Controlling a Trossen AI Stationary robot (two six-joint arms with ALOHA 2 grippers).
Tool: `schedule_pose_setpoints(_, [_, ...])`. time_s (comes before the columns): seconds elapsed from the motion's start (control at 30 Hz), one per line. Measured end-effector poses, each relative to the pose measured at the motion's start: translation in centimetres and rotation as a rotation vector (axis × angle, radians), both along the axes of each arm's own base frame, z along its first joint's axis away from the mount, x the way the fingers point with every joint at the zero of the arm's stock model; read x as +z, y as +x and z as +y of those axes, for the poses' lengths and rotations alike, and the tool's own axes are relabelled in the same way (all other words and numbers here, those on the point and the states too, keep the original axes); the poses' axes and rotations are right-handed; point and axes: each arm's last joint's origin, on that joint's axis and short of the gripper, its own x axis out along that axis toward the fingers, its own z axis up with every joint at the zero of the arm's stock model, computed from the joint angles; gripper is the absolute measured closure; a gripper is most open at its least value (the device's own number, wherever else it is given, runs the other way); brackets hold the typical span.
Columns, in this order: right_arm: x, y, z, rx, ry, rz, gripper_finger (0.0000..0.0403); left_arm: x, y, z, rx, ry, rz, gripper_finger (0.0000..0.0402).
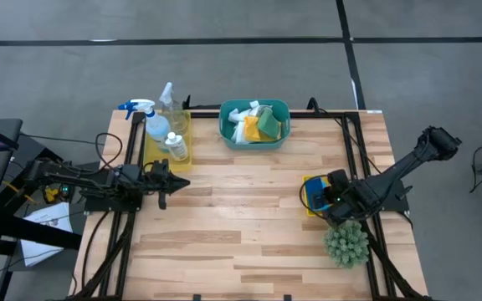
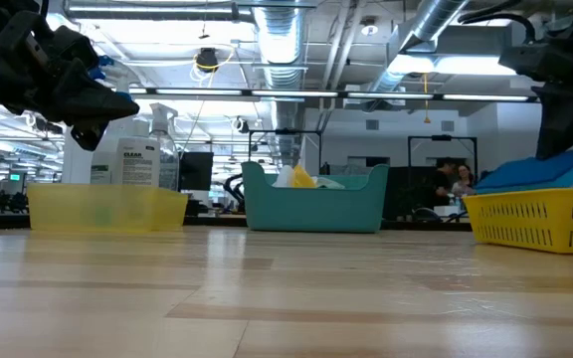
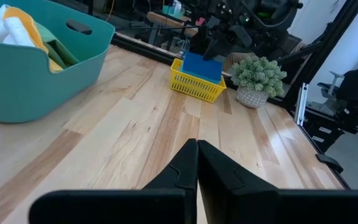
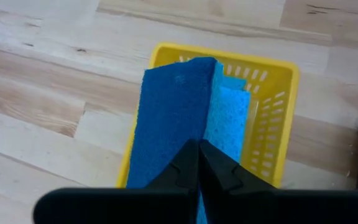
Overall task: Pick & Place Kitchen Items
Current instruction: Put the blue sponge into the right yellow bin
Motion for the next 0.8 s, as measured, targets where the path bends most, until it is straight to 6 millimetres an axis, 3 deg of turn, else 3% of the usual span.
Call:
schedule_pose_setpoints(0.27, [0.1, 0.0, 0.0, -0.018, 0.023, 0.002, 0.0403, 0.1, 0.0, 0.0, 0.000, -0.001, -0.009, 0.0399])
schedule_pose_setpoints(0.57, [3.0, 0.1, 0.1, -0.028, 0.016, 0.019, 0.0403, 0.1, 0.0, 0.0, 0.000, -0.001, -0.014, 0.0399])
schedule_pose_setpoints(0.8, [3.3, 0.7, 0.7, -0.070, 0.051, 0.038, 0.0403, 0.1, 0.0, 0.0, 0.001, -0.001, -0.014, 0.0399])
